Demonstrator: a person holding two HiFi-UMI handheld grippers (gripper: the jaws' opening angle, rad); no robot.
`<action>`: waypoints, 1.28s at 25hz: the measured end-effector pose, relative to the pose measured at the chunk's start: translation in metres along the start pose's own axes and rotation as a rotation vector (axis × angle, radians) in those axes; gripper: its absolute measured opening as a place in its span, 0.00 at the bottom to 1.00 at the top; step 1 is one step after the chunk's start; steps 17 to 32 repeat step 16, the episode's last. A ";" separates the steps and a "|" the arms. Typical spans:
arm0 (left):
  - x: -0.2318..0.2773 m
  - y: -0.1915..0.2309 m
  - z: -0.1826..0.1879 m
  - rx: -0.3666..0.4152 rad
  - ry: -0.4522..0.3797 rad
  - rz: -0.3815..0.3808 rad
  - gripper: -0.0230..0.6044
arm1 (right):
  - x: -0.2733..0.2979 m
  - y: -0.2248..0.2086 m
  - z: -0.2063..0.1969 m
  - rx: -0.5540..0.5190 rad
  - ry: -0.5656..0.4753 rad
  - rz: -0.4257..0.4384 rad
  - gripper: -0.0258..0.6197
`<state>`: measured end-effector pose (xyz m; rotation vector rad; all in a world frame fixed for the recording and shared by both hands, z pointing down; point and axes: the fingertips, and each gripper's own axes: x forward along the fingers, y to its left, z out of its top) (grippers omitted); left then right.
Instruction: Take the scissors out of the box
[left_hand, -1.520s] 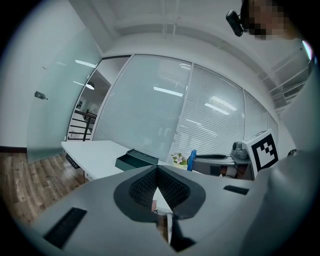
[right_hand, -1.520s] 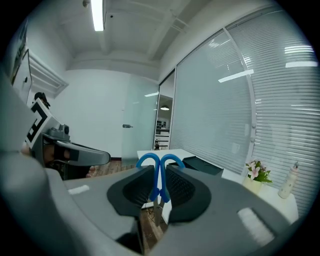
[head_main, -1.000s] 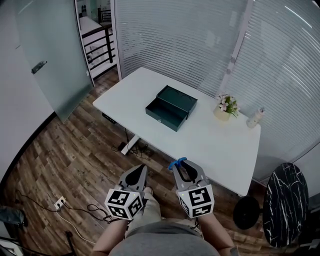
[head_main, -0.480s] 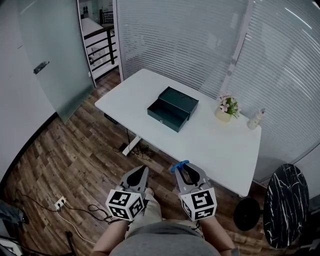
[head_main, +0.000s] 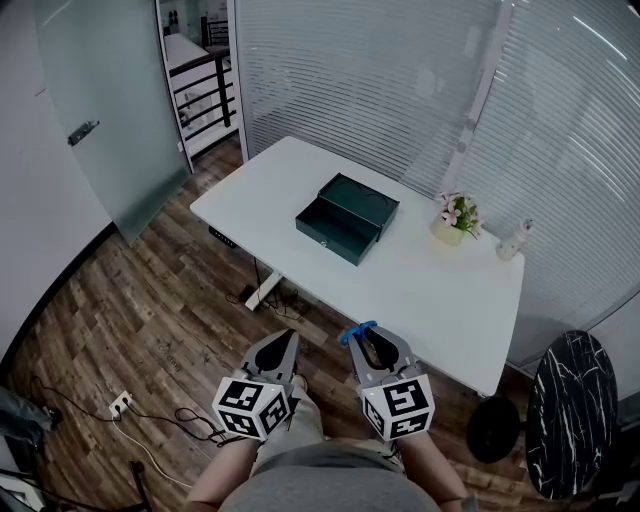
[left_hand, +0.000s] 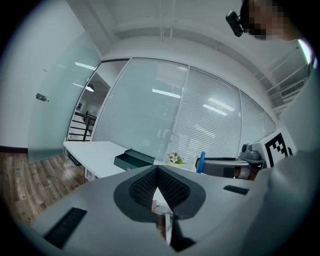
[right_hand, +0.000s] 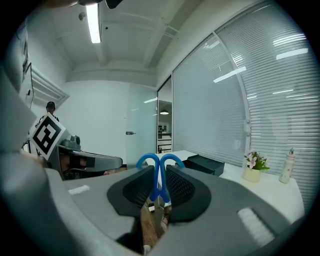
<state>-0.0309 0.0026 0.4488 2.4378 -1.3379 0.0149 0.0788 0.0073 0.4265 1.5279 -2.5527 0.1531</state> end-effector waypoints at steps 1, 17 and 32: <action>0.000 0.001 0.000 -0.001 0.001 0.001 0.04 | 0.001 0.000 0.000 -0.002 0.001 -0.001 0.18; 0.005 0.008 -0.004 -0.015 0.012 0.016 0.04 | 0.008 -0.003 -0.005 -0.008 0.010 -0.003 0.18; 0.005 0.008 -0.004 -0.015 0.012 0.016 0.04 | 0.008 -0.003 -0.005 -0.008 0.010 -0.003 0.18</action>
